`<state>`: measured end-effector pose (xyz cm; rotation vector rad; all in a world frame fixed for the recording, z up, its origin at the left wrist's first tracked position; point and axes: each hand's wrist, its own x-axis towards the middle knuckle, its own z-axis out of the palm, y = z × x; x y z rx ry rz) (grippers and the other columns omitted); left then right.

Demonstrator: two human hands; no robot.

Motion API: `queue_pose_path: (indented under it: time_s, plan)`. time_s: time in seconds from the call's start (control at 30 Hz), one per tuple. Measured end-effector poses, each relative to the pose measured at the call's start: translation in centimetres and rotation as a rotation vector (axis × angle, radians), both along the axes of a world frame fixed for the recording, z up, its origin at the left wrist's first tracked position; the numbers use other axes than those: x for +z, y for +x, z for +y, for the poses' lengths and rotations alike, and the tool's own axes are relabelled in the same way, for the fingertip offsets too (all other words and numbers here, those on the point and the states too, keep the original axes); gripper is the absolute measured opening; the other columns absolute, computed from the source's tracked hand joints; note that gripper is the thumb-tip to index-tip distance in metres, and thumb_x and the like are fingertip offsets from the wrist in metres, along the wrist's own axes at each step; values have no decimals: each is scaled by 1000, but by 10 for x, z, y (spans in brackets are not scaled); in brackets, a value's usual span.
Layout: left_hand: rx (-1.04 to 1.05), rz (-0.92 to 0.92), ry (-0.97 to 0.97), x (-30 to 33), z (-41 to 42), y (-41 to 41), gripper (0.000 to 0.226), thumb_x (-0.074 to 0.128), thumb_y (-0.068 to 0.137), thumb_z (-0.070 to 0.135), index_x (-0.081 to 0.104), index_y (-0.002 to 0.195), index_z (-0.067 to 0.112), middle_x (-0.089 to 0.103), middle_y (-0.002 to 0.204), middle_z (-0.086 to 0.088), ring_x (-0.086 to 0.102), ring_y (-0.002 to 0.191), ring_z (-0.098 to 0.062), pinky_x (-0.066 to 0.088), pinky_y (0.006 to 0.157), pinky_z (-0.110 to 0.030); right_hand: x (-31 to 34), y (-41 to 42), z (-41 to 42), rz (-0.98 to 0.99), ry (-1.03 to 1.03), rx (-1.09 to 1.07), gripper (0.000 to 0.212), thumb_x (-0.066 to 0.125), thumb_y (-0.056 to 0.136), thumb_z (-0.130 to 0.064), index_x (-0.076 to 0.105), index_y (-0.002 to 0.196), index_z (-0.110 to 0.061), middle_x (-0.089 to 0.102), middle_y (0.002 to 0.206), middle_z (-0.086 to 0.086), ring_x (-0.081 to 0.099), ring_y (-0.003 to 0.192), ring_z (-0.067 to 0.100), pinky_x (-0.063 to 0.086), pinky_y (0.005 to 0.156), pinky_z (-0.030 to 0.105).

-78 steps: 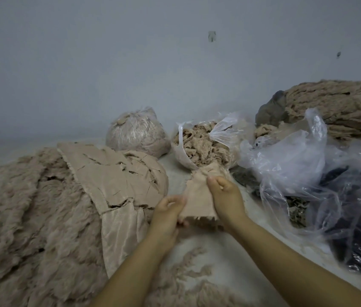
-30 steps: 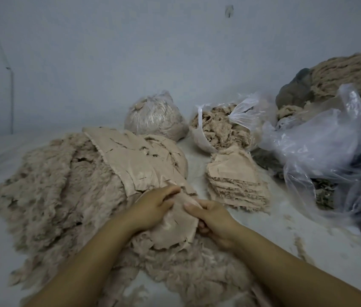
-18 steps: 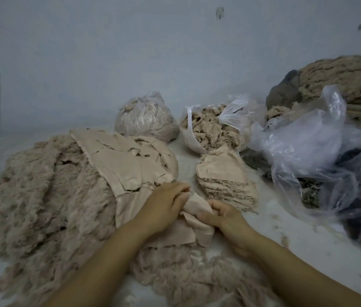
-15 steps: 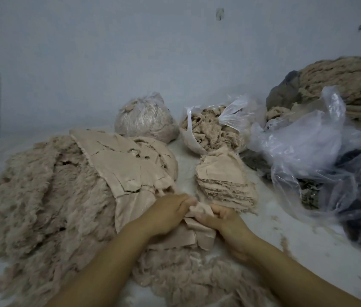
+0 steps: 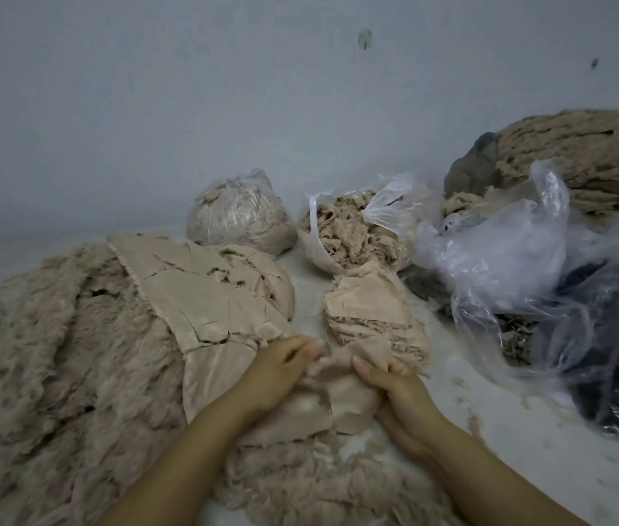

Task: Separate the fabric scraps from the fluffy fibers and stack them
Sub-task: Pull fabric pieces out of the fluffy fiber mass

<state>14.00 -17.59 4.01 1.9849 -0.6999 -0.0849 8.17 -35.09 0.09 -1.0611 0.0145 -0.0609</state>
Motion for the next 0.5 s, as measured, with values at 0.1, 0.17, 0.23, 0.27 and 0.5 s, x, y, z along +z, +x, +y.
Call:
queue_pose_path:
  time_s: [0.1, 0.17, 0.23, 0.27, 0.5]
  plan:
    - [-107, 146, -97, 2, -9, -16, 28, 54, 82, 50, 66, 73, 26, 64, 68, 13, 60, 66, -2, 44, 67, -14, -2, 3, -3, 59, 20, -66, 22, 61, 81, -1, 67, 99, 10, 70, 93, 26, 70, 81, 33, 59, 69, 37]
    - [-71, 186, -120, 2, -6, -16, 43, 51, 79, 53, 65, 80, 13, 66, 73, 5, 63, 70, -5, 46, 70, -15, -2, 3, -6, 92, 24, -94, 34, 60, 77, 1, 59, 107, 17, 66, 100, 31, 67, 86, 38, 56, 73, 41]
    - [-29, 169, -10, 3, -2, -15, 45, 46, 86, 52, 64, 89, 11, 69, 86, 1, 64, 82, -6, 48, 80, -19, 0, 2, -9, 125, 21, -105, 45, 64, 69, -5, 58, 108, 17, 63, 106, 34, 63, 93, 41, 52, 81, 46]
    - [17, 115, 91, 3, 0, -15, 42, 43, 93, 48, 63, 93, 11, 69, 93, -1, 64, 89, -10, 48, 88, -26, 2, 2, -11, 141, 16, -112, 47, 66, 67, -7, 59, 107, 16, 63, 106, 34, 62, 94, 41, 50, 84, 48]
    - [345, -509, 507, 16, -6, -24, 36, 52, 90, 50, 56, 115, 26, 58, 103, 9, 55, 99, -13, 41, 91, -32, 2, 4, -15, 202, 57, -121, 33, 63, 83, -13, 60, 109, 6, 63, 94, 25, 63, 84, 35, 52, 71, 41]
